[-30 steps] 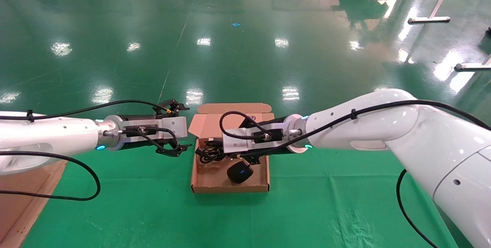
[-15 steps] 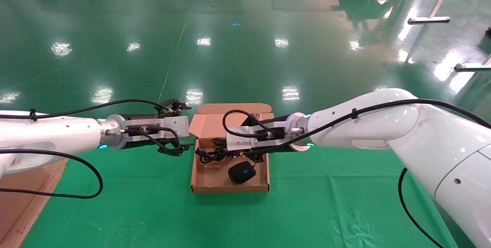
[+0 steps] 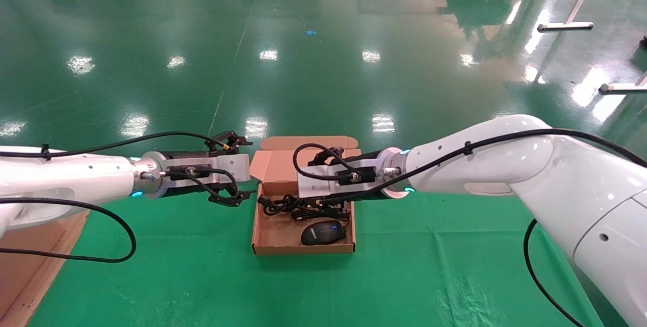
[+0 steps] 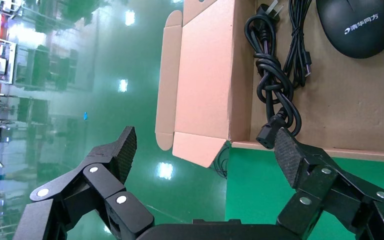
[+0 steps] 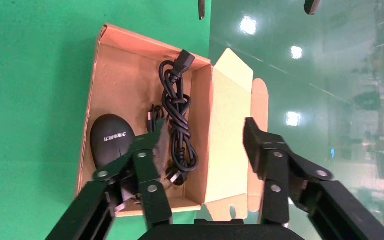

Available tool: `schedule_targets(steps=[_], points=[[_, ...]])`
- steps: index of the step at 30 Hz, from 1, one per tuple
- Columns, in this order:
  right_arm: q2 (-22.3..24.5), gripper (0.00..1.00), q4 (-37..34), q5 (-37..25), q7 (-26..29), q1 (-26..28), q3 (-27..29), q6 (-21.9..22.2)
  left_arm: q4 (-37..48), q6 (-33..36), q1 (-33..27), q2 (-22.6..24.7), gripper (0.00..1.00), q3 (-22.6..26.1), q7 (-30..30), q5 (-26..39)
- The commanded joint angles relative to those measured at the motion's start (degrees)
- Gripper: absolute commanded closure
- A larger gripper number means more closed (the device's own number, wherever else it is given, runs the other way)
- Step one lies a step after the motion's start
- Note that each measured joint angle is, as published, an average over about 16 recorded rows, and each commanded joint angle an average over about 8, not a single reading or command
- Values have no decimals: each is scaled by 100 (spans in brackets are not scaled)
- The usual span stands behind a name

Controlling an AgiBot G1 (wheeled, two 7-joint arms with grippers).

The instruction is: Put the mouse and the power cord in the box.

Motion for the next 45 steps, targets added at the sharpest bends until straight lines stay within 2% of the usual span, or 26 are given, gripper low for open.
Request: schedule_targets(steps=[1,8,45], points=[[-4,0,-7,-10,-10,12,-11,6,15,-16,-9,11,0,15,15,10],[229,0,228,187,152,-207,308,-231,-369,232,211,-196,0,-262,-333,-130],[2922,0,2901,2346,1895,-2568,3676,-2758,-4119,2678,2375,-2231,0,-2975,-3743,-1515]])
